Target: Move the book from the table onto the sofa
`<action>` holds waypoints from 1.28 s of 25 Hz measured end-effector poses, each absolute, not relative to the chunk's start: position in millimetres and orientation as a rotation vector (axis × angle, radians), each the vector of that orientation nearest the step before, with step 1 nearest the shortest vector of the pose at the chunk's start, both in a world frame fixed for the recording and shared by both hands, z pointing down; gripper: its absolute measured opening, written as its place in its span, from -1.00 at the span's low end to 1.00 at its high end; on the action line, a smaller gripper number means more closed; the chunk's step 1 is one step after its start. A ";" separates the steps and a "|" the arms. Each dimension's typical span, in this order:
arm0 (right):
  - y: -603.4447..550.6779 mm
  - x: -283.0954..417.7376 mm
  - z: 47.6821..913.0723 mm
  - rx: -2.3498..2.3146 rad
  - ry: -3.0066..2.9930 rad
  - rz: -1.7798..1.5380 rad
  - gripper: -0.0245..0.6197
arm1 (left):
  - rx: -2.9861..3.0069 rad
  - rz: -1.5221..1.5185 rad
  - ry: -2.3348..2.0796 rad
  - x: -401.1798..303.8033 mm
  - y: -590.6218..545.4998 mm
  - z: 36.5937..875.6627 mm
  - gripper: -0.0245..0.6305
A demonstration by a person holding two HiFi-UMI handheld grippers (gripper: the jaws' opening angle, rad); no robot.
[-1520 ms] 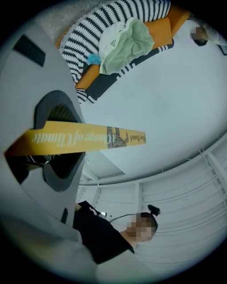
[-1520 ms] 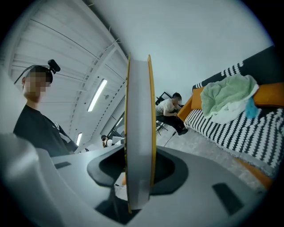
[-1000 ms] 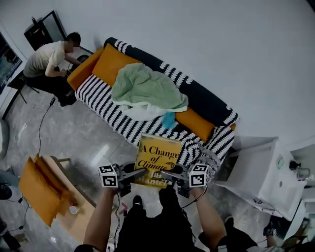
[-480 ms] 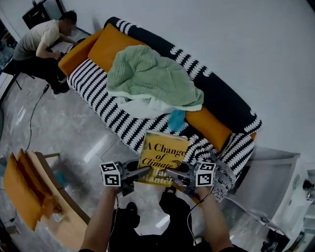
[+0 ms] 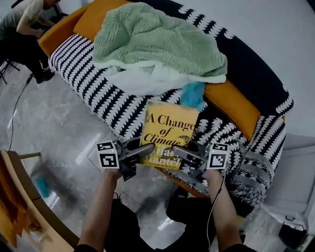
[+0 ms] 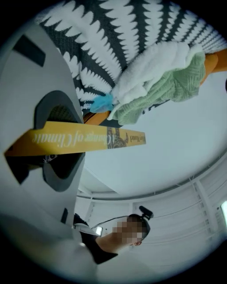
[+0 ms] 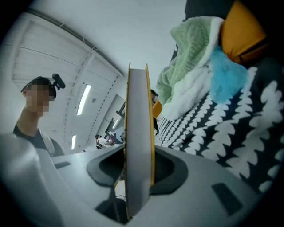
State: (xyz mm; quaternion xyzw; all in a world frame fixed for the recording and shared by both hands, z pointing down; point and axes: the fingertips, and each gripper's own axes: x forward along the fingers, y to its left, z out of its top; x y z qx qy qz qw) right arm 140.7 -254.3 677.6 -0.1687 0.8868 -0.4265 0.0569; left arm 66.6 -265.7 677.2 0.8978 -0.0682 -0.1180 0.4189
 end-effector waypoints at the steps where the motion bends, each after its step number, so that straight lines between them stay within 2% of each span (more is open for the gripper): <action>1: -257.2 141.9 690.8 -0.531 2.659 -1.325 -0.44 | 2.224 -0.305 -0.165 67.6 -268.9 691.3 -0.46; 6: -270.2 145.1 727.1 -0.631 2.654 -1.419 -0.45 | 2.116 -0.348 -0.133 72.2 -279.5 738.1 -0.45; 13: -280.2 137.6 738.1 -0.608 2.647 -1.428 -0.44 | 2.024 -0.489 -0.024 60.6 -288.0 745.8 -0.48; 17: -277.1 136.9 734.2 -0.586 2.620 -1.436 -0.45 | 2.076 -0.345 -0.055 62.8 -283.5 751.3 -0.48; 23: -273.1 149.7 735.0 -0.636 2.617 -1.449 -0.45 | 2.213 -0.164 -0.127 54.3 -273.7 761.2 -0.37; 30: -281.1 184.3 740.1 -0.820 2.467 -1.432 -0.43 | 2.235 -0.471 -0.337 -1.1 -302.1 745.8 -0.35; 32: -283.7 186.8 734.0 -0.880 2.470 -1.411 -0.24 | 2.236 -0.515 -0.320 1.4 -296.8 728.7 -0.35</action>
